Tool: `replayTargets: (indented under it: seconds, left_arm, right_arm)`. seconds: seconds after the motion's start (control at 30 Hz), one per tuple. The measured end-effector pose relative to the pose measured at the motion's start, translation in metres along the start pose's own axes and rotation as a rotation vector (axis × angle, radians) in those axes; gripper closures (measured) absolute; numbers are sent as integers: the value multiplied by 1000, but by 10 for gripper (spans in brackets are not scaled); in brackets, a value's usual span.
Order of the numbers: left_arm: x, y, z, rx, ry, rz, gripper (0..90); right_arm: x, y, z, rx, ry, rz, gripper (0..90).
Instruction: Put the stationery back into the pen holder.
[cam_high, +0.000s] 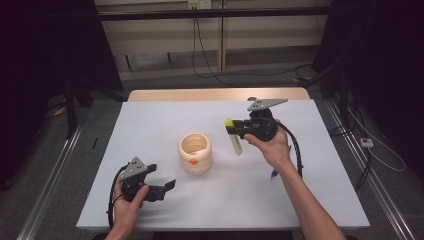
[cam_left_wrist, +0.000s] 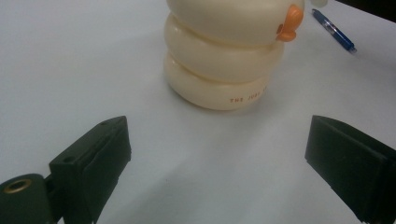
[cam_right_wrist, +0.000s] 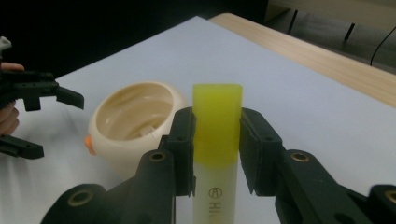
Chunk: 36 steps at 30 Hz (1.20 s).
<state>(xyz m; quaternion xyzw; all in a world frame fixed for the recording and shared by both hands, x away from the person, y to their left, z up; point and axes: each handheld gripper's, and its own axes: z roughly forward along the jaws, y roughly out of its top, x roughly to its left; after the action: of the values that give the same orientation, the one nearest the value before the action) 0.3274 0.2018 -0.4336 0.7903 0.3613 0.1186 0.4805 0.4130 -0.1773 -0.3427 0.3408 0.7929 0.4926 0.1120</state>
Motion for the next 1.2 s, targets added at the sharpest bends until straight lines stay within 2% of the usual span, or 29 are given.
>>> replayTargets:
  seconds: [0.17, 0.33, 0.4, 0.6, 1.0, 1.2]
  left_arm:
    - [0, 0, 0, 1, 2, 0, 68]
    - [0, 0, 0, 1, 2, 1, 68]
    - [0, 0, 0, 2, 2, 0, 68]
    - [0, 0, -1, 1, 1, 0, 68]
    - [0, 0, -1, 2, -2, 1, 68]
    - [0, 0, -2, 2, -1, 1, 68]
  right_arm:
    - [8, 11, 2, -51, 24, -17, 681]
    - [16, 21, 7, -62, 58, -42, 681]
    - [20, 26, 8, -82, 79, -44, 681]
    - [29, 42, 14, -129, 99, -57, 681]
    - [46, 56, 43, -143, 145, -86, 681]
    - [43, 51, 61, -132, 151, -57, 681]
